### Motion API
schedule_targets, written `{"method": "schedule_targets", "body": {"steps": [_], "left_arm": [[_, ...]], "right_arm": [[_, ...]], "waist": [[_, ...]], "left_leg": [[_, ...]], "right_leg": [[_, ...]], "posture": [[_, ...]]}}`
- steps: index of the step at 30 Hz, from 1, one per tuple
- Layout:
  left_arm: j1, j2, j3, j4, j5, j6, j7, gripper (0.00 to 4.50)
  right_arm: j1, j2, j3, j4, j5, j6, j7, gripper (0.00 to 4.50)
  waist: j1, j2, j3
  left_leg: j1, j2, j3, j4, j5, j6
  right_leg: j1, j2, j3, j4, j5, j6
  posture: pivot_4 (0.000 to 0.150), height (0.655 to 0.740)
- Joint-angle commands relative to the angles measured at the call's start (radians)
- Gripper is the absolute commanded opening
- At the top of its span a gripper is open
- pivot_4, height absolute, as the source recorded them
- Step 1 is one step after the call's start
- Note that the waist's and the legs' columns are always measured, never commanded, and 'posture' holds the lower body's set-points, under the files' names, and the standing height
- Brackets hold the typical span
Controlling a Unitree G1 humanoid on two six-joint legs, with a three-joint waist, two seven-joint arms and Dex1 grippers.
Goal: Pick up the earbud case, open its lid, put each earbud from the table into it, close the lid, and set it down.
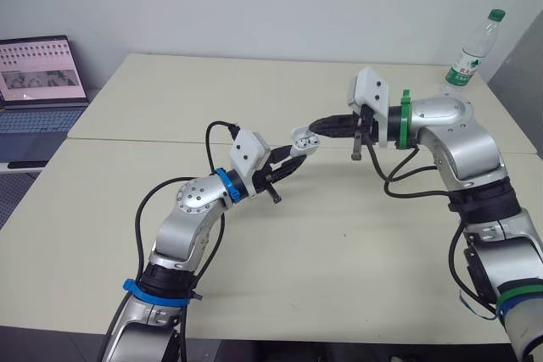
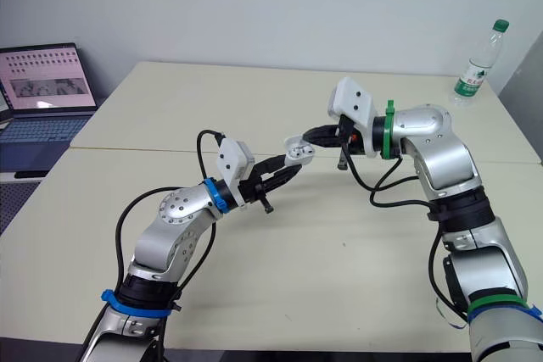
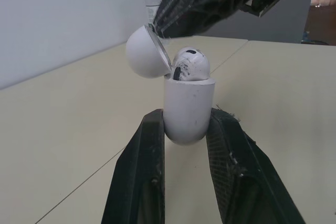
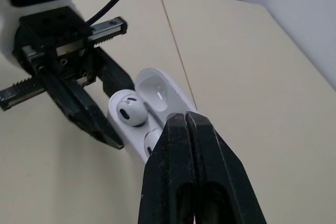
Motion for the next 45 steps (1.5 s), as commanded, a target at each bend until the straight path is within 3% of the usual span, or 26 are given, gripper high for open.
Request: {"method": "schedule_targets", "body": {"steps": [1,14,24,30,33,37,41,45], "left_arm": [[-0.025,-0.001,0.007,-0.038,-0.007,-0.019,-0.006,0.75],[-0.012,0.001,-0.004,-0.061,0.003,-0.026,-0.009,0.75],[0.015,0.001,0.017,-0.083,-0.007,-0.008,0.015,0.75],[0.010,-0.008,0.022,-0.085,-0.017,0.011,0.020,0.75],[0.022,-0.030,0.041,-0.099,-0.071,0.078,0.039,0.75],[0.058,-0.054,0.078,-0.148,-0.221,0.300,0.072,0.75],[0.089,-0.063,0.134,-0.188,-0.413,0.591,0.144,0.75],[0.086,-0.100,0.212,-0.122,-0.529,0.854,0.281,0.75]], "right_arm": [[-0.073,0.003,-0.051,0.035,0.032,0.008,0.004,0.03],[-0.166,0.071,0.087,0.286,-0.138,-0.214,0.084,0.03],[-0.060,-0.001,0.063,0.058,-0.083,-0.087,0.182,0.03],[0.030,-0.001,0.039,-0.061,-0.070,-0.023,0.117,0.03],[0.063,0.034,-0.062,-0.083,-0.008,-0.015,0.032,0.03],[0.157,0.008,-0.170,-0.168,0.091,-0.002,0.017,0.94],[0.338,-0.048,-0.210,-0.275,0.116,-0.094,0.045,2.42],[0.567,-0.118,-0.173,-0.318,0.066,-0.342,0.153,3.89]], "waist": [[0.001,0.000,0.000],[0.001,0.000,0.000],[0.001,0.000,0.000],[0.001,0.000,0.000],[0.001,0.000,0.000],[0.002,0.000,0.000],[0.004,0.000,0.000],[0.003,0.000,0.000]], "left_leg": [[0.000,0.000,0.000,0.000,0.000,0.000],[0.000,0.000,0.000,0.000,0.000,0.000],[0.000,0.000,0.000,0.000,0.000,0.000],[0.000,0.000,-0.001,0.000,0.000,0.000],[0.000,0.000,-0.001,0.000,0.000,0.000],[-0.001,0.000,-0.002,0.000,0.000,0.000],[-0.002,0.000,-0.005,0.000,0.000,0.000],[-0.001,-0.001,-0.006,0.001,0.000,0.000]], "right_leg": [[0.000,0.000,0.000,0.000,0.000,0.000],[0.000,0.000,0.000,-0.001,0.000,0.000],[0.000,-0.001,-0.001,0.000,0.000,0.000],[0.000,0.000,-0.001,0.000,0.000,0.000],[0.000,0.000,-0.001,0.000,0.000,0.000],[0.000,-0.001,-0.002,-0.001,0.000,0.000],[0.001,-0.001,-0.004,-0.002,0.000,0.000],[0.003,0.000,-0.005,-0.001,0.000,0.001]], "posture": [[0.150,0.7400],[0.150,0.7400],[0.150,0.7400],[0.150,0.7400],[0.150,0.7400],[0.150,0.7400],[0.150,0.7400],[0.150,0.7400]]}}
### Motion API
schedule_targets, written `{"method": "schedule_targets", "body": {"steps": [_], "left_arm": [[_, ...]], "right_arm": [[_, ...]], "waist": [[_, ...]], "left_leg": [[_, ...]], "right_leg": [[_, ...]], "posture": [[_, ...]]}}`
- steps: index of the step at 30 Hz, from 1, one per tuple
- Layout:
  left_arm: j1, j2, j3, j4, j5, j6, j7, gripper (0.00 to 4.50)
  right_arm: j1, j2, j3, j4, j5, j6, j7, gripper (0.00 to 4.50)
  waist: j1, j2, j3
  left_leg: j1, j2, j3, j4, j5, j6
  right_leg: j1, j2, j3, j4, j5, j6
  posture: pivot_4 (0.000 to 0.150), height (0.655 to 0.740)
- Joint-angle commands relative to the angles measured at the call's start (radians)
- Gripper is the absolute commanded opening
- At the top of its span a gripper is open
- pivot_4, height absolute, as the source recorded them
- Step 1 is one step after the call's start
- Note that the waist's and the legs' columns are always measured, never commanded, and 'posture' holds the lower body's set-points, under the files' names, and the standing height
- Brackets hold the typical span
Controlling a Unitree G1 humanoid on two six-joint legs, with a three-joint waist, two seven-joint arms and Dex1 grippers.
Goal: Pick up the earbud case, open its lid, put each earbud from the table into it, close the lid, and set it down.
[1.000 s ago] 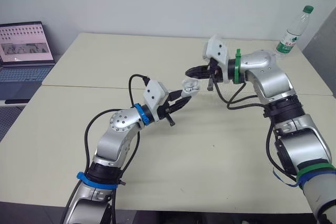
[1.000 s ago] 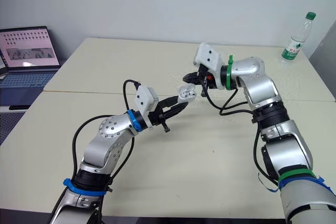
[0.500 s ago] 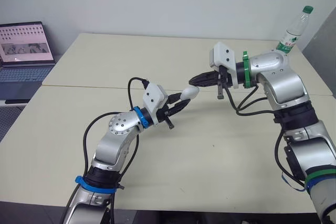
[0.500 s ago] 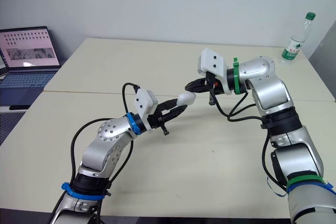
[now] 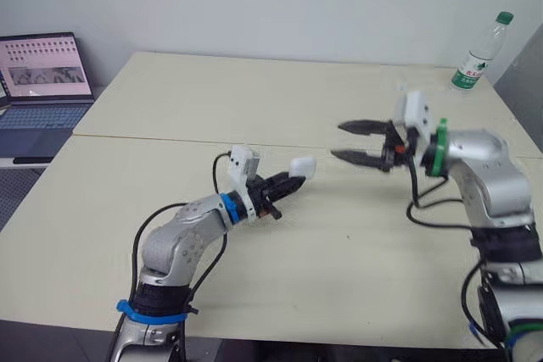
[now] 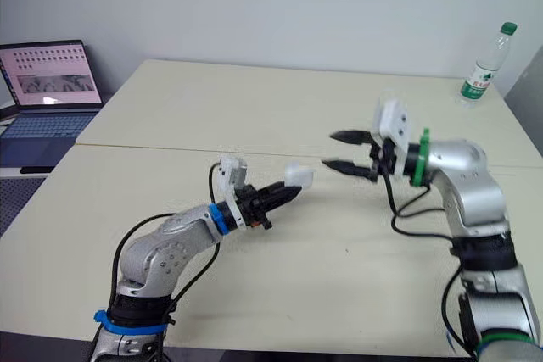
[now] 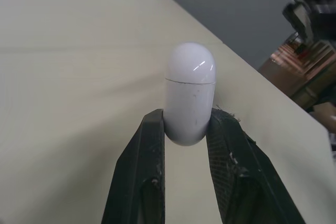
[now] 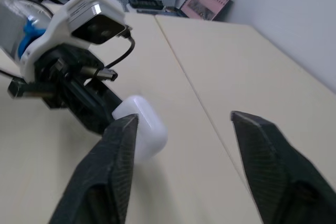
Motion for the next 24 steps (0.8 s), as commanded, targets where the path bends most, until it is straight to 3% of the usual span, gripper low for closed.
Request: {"method": "schedule_targets", "body": {"steps": [1,2,10,18,22,24], "left_arm": [[-0.013,-0.036,0.072,0.016,-0.104,0.189,0.110,0.75],[-0.018,-0.055,0.102,0.036,-0.130,0.239,0.143,0.75],[-0.026,-0.116,0.226,0.126,-0.157,0.474,0.305,0.75],[0.009,-0.119,0.312,0.073,-0.147,0.549,0.378,3.26],[0.050,-0.014,0.405,-0.009,-0.178,0.642,0.366,4.43],[0.103,0.091,0.435,-0.042,-0.213,0.653,0.343,4.47]], "right_arm": [[0.112,-0.042,0.018,-0.048,-0.032,-0.214,0.079,4.25],[0.135,-0.039,0.020,-0.050,-0.025,-0.215,0.072,4.45],[0.193,-0.011,0.055,-0.046,-0.058,-0.240,-0.021,4.45],[0.143,-0.004,0.070,0.001,-0.063,-0.238,-0.048,4.50],[0.113,-0.006,0.071,0.056,-0.066,-0.261,-0.033,4.50],[0.098,-0.014,0.072,0.083,-0.067,-0.275,-0.015,4.50]], "waist": [[-0.002,0.000,0.000],[-0.006,0.000,0.000],[-0.014,0.000,0.000],[-0.015,0.000,-0.001],[-0.029,-0.001,-0.002],[-0.039,-0.001,-0.002]], "left_leg": [[0.001,0.000,0.000,0.000,0.000,0.000],[0.002,0.000,0.001,0.000,0.000,0.000],[0.007,0.001,0.003,0.000,0.001,-0.001],[0.007,0.001,0.005,0.000,0.001,-0.001],[0.009,0.002,0.004,-0.001,0.001,-0.001],[0.010,0.003,0.004,-0.002,0.001,-0.001]], "right_leg": [[0.001,0.000,0.000,0.000,0.000,0.000],[0.001,0.000,0.001,0.001,-0.001,0.001],[0.002,0.003,0.005,0.003,-0.001,0.001],[0.002,0.002,0.006,0.003,0.000,0.000],[0.003,0.004,0.006,0.003,0.000,0.000],[0.003,0.005,0.007,0.003,0.000,0.000]], "posture": [[0.150,0.7400],[0.150,0.7400],[0.150,0.7400],[0.150,0.7400],[0.150,0.7400],[0.150,0.7400]]}}
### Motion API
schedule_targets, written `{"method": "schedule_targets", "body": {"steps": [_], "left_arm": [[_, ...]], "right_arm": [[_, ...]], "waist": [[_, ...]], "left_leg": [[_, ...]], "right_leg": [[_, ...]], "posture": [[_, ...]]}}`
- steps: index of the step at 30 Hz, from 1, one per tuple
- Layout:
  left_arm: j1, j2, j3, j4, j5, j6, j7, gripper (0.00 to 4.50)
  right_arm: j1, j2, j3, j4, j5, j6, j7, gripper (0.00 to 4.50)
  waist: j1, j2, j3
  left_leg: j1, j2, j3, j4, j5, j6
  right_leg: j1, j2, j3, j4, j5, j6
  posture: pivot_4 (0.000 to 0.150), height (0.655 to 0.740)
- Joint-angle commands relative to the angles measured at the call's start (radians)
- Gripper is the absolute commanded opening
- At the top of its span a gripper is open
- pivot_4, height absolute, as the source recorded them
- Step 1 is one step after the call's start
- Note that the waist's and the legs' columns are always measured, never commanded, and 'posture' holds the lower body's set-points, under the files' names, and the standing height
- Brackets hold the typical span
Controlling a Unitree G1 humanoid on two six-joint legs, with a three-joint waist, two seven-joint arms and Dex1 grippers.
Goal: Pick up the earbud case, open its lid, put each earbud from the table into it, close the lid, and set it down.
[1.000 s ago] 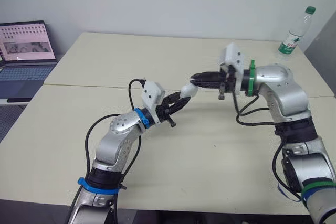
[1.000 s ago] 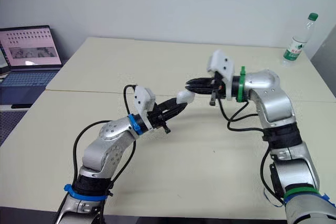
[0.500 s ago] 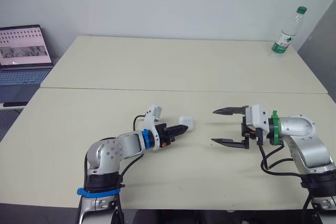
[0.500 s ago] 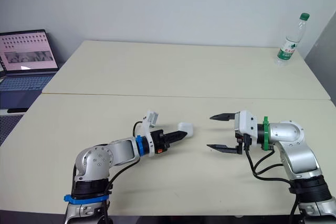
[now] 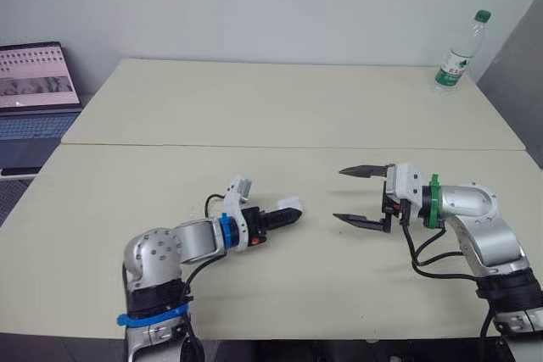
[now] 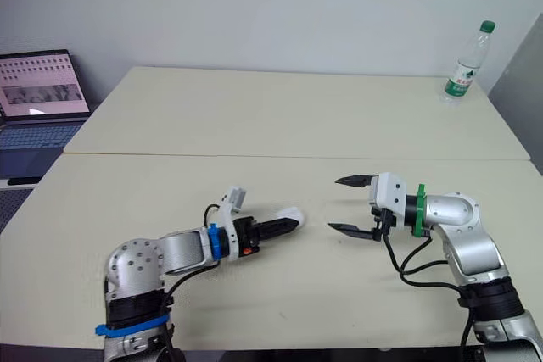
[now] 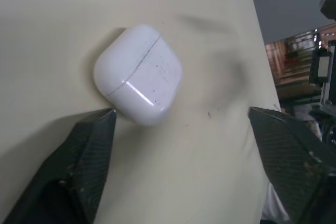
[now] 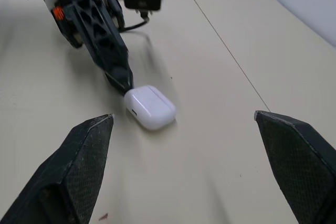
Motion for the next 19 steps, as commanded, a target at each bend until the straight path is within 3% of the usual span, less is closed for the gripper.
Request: {"method": "schedule_targets", "body": {"steps": [1,3,6,9,13,19], "left_arm": [[0.108,0.196,0.096,-0.048,0.009,0.041,-0.004,4.47],[0.140,0.305,0.109,-0.082,0.012,-0.021,-0.074,4.47],[0.234,0.556,0.004,-0.133,0.220,-0.455,-0.315,4.47],[0.243,0.673,0.021,-0.076,0.350,-0.783,-0.480,4.47],[0.266,0.733,0.046,-0.021,0.499,-1.065,-0.546,4.47],[0.273,0.700,0.059,0.014,0.511,-1.156,-0.572,4.47]], "right_arm": [[-0.034,-0.020,-0.010,0.026,0.009,-0.043,0.029,4.50],[-0.046,-0.030,-0.017,0.051,0.016,-0.054,0.046,4.50],[-0.064,-0.054,-0.034,0.089,0.041,-0.053,0.086,4.50],[-0.080,-0.092,-0.057,0.117,0.082,-0.005,0.134,4.50],[-0.114,-0.134,-0.082,0.155,0.118,0.050,0.163,4.50],[-0.176,-0.135,-0.091,0.204,0.111,0.075,0.148,4.50]], "waist": [[-0.013,0.000,0.000],[-0.022,0.000,0.000],[-0.025,-0.001,0.001],[-0.004,0.000,0.002],[0.021,0.000,0.002],[0.028,0.000,0.002]], "left_leg": [[0.001,0.000,0.000,-0.001,0.000,0.000],[0.003,0.001,0.000,-0.002,0.000,0.000],[0.003,0.001,-0.001,-0.002,0.000,-0.001],[0.002,0.000,0.000,-0.002,0.003,-0.005],[-0.002,-0.002,0.003,-0.002,0.002,-0.004],[-0.004,-0.001,0.003,-0.002,-0.001,0.000]], "right_leg": [[0.000,0.001,0.001,0.000,0.000,0.000],[0.000,0.002,0.001,0.002,-0.001,-0.002],[-0.001,0.002,0.000,0.005,-0.005,-0.006],[-0.001,-0.001,-0.001,0.004,-0.005,-0.010],[-0.002,-0.006,-0.002,-0.002,-0.004,-0.009],[-0.003,-0.007,-0.004,-0.003,-0.004,-0.008]], "posture": [[0.150,0.7400],[0.150,0.7400],[0.150,0.7400],[0.150,0.7400],[0.150,0.7400],[0.150,0.7400]]}}
